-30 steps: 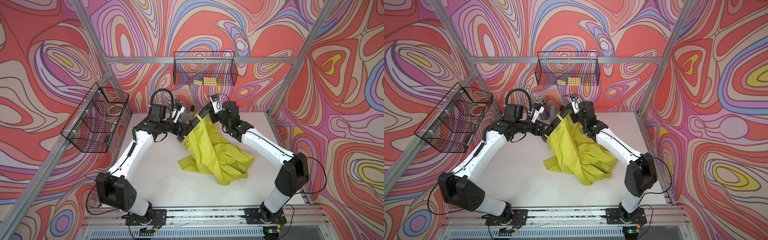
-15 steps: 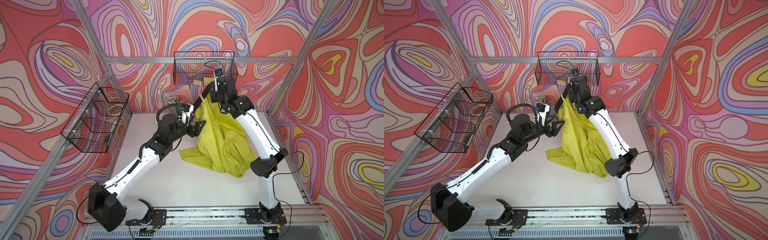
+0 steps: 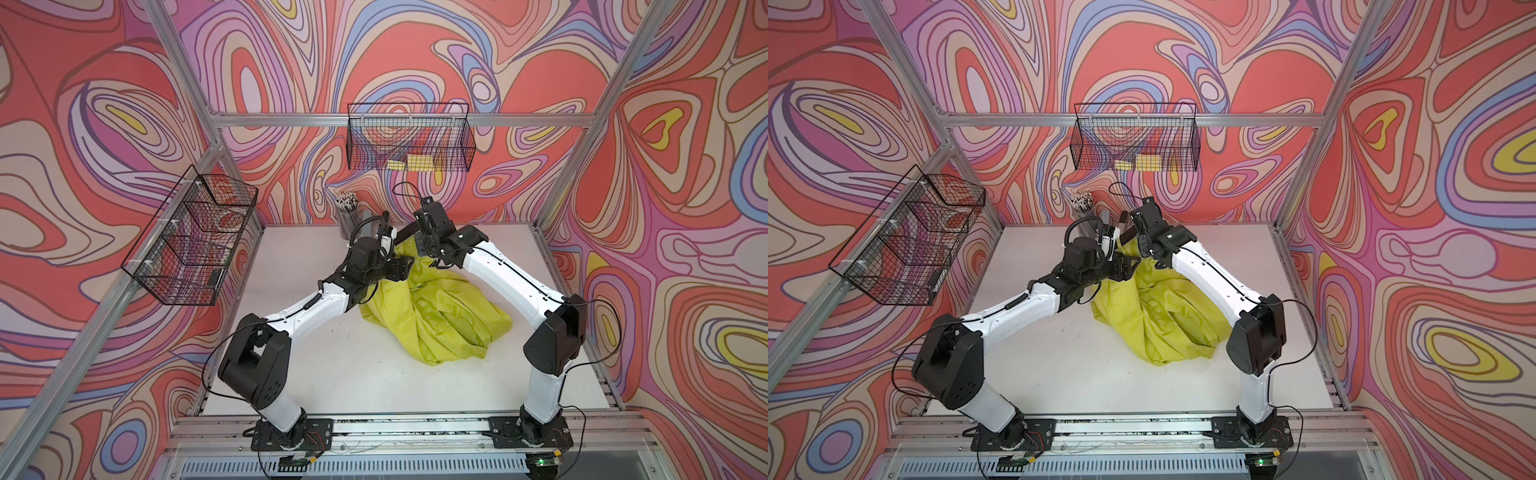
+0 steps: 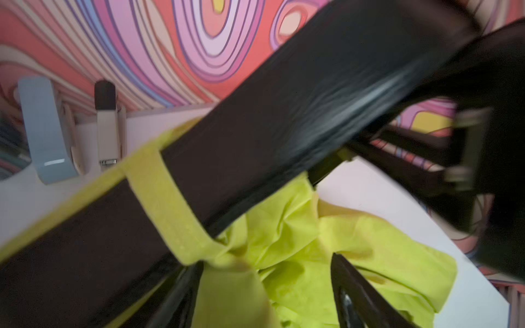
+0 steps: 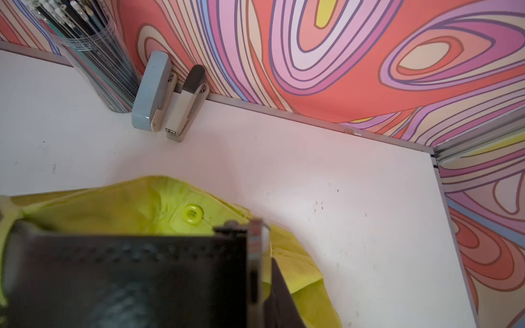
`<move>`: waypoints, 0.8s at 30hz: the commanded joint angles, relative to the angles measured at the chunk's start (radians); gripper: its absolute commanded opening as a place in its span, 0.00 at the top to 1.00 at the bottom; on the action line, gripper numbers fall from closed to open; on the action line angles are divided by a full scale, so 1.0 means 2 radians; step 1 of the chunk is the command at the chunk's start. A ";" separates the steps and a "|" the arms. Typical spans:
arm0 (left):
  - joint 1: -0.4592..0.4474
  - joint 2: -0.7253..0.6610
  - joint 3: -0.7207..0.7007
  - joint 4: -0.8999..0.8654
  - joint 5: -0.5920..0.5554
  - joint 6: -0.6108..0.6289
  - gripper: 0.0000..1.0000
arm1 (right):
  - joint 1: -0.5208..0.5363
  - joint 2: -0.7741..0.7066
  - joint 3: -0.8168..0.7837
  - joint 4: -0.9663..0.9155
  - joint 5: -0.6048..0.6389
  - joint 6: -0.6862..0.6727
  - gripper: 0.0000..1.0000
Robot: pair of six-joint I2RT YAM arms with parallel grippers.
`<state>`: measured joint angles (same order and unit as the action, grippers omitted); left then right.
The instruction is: Remove the belt from the trousers
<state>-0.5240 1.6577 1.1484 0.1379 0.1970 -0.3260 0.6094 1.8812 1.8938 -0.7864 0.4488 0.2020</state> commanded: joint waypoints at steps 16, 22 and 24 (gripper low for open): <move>0.075 -0.158 -0.167 0.116 0.149 0.148 0.23 | -0.027 -0.006 -0.029 -0.066 -0.188 -0.014 1.00; 0.054 -0.212 -0.182 0.122 0.183 0.297 0.08 | -0.027 -0.014 -0.029 -0.054 -0.217 -0.018 1.00; 0.042 -0.196 -0.153 0.098 0.165 0.328 0.08 | -0.027 -0.018 -0.037 -0.048 -0.228 -0.018 1.00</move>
<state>-0.4191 1.2396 0.7856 0.3332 0.5018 0.1375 0.5510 1.8488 1.8286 -0.8524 0.0978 0.1577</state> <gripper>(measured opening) 0.909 0.180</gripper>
